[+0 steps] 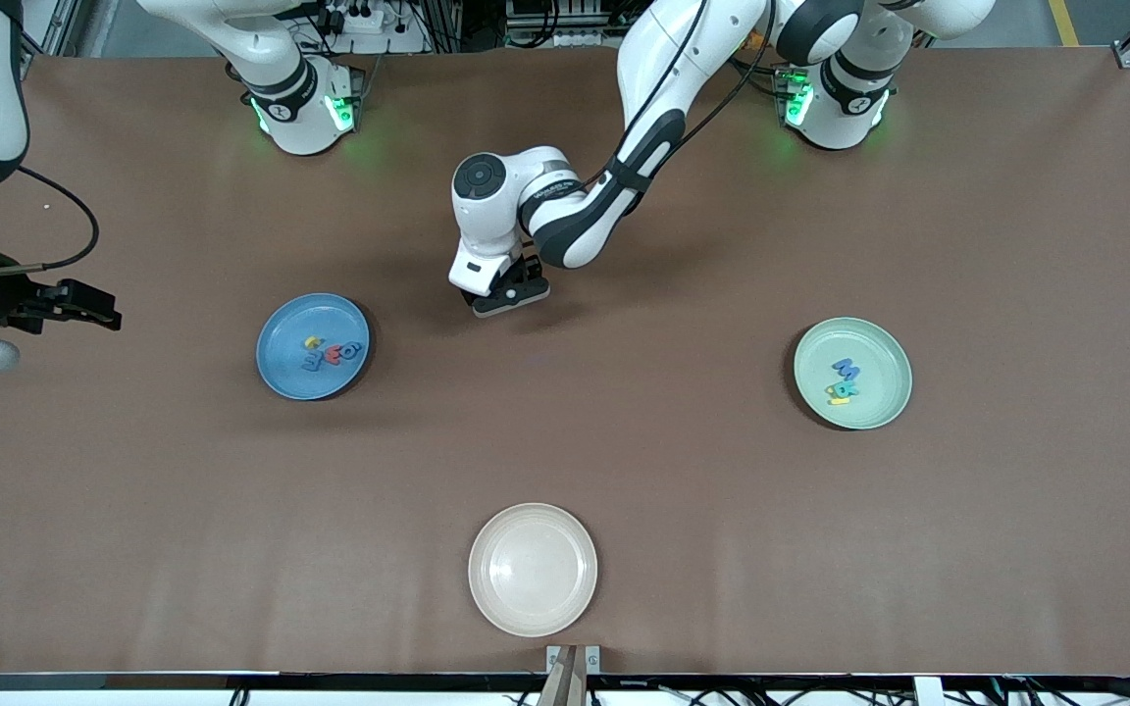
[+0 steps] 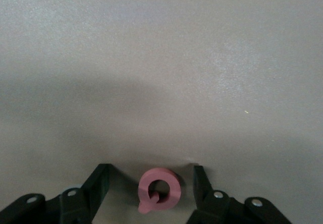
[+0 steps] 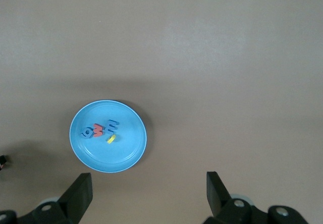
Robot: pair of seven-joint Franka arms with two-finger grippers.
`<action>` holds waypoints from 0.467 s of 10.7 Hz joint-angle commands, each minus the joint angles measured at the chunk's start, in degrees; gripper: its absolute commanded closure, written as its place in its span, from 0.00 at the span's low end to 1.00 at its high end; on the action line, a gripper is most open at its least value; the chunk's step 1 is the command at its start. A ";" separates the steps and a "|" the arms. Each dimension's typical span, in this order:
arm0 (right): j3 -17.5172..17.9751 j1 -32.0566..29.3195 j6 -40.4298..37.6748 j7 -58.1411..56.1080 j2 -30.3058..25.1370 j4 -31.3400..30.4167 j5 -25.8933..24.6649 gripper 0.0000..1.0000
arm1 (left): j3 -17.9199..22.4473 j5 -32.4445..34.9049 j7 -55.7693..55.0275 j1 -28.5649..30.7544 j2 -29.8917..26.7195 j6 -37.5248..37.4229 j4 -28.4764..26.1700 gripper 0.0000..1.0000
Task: Sort upper and lower case letters into plates
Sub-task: 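Grasp the pink Q with the left gripper while the right gripper withdraws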
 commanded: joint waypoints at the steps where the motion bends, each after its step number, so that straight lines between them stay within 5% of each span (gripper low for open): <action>1: 0.37 -0.55 -0.96 0.01 0.42 1.32 -0.60 0.00 | 0.11 1.11 -2.12 -0.67 0.41 0.10 1.05 0.45; 5: 0.37 -0.64 -1.13 0.01 0.42 1.32 -0.51 0.00 | 0.11 1.11 -1.25 -0.67 0.67 0.19 1.05 0.61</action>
